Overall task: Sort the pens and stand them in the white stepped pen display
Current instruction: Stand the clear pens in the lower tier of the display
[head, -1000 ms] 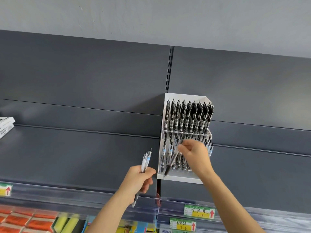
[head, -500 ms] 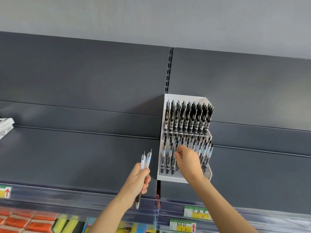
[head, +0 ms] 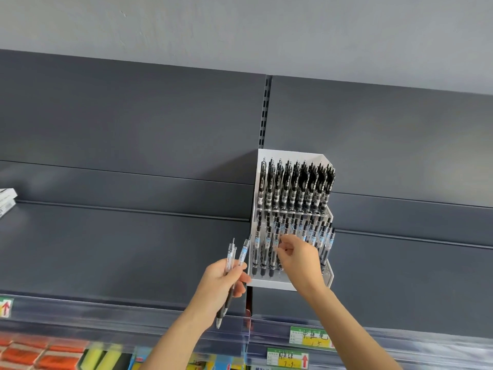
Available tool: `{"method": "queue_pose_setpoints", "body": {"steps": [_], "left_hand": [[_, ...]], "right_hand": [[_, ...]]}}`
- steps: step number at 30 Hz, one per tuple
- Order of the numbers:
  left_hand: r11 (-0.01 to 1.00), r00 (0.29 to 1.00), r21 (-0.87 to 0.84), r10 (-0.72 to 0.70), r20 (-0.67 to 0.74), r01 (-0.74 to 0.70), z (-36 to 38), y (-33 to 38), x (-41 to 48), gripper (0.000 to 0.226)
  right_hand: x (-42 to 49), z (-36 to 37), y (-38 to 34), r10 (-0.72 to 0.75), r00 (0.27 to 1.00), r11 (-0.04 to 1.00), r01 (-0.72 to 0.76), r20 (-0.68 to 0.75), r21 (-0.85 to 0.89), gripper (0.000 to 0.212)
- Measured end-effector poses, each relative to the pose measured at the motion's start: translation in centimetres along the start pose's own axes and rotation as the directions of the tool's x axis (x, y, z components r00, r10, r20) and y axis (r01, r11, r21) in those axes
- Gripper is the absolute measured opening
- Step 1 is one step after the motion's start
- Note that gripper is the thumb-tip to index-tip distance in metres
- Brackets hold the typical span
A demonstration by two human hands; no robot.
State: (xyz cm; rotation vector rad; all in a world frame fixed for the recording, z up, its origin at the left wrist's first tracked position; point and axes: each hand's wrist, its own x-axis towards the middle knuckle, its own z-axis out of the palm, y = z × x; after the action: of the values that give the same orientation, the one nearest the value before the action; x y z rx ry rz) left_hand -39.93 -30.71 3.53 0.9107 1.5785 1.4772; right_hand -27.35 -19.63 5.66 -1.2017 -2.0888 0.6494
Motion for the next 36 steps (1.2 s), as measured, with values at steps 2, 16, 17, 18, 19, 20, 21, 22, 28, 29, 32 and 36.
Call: {"method": "queue_pose_setpoints", "body": {"steps": [2,16,17,18,19,20,21,22,28,29,32,36], "left_hand": [[1.000,1.000,-0.021,-0.017,0.007,0.018,0.2,0.1,0.0,0.017],[0.998,0.989,-0.049,-0.037,0.140,0.044,2.7,1.1,0.4,0.015],[0.999,0.990,-0.026,-0.044,0.136,0.048,2.7,1.1,0.4,0.015],[0.999,0.991,0.016,-0.052,0.124,0.050,2.7,1.0,0.4,0.017],[0.996,0.992,0.068,-0.060,0.107,0.053,2.5,0.9,0.4,0.018],[0.992,0.994,0.116,-0.067,0.088,0.057,2.3,0.8,0.3,0.019],[0.987,0.995,0.148,-0.068,0.076,0.056,2.0,0.7,0.3,0.019],[0.984,0.996,0.170,-0.060,0.066,0.049,1.8,0.5,0.3,0.020],[0.976,0.996,0.200,-0.091,0.004,0.088,1.3,0.4,0.8,0.012],[0.979,0.996,0.187,-0.091,0.013,0.087,1.3,0.5,0.8,0.014],[0.988,0.998,0.141,-0.059,0.013,0.057,1.4,0.6,0.7,0.019],[0.994,1.000,0.108,-0.013,-0.003,0.013,1.3,0.5,0.5,0.018]], "right_hand": [[-0.5,-0.4,0.0,-0.001,0.999,0.999,0.002,-0.043,0.044,0.026],[-1.1,-0.6,-1.4,-0.012,0.983,0.984,-0.022,0.186,0.179,0.039],[-1.2,-0.7,-1.3,-0.006,0.982,0.984,-0.028,0.190,0.178,0.038],[-1.2,-1.0,-1.2,0.000,0.981,0.983,-0.035,0.194,0.181,0.033],[-1.2,-1.3,-1.1,0.010,0.982,0.981,-0.045,0.189,0.186,0.030],[-1.2,-1.7,-0.8,0.020,0.985,0.980,-0.053,0.171,0.192,0.029],[-1.0,-2.1,-0.5,0.028,0.989,0.979,-0.056,0.144,0.194,0.029],[-0.9,-2.5,-0.2,0.035,0.993,0.980,-0.056,0.112,0.192,0.028],[0.4,-4.4,0.2,0.027,0.998,0.993,-0.021,-0.050,0.112,0.011],[0.6,-4.4,0.1,0.014,0.997,0.994,-0.006,-0.080,0.109,0.011],[1.4,-3.9,0.1,-0.037,0.993,0.996,0.046,-0.111,0.072,0.013],[1.6,-1.9,1.1,-0.020,0.999,0.998,0.022,0.037,-0.057,0.014]]}}
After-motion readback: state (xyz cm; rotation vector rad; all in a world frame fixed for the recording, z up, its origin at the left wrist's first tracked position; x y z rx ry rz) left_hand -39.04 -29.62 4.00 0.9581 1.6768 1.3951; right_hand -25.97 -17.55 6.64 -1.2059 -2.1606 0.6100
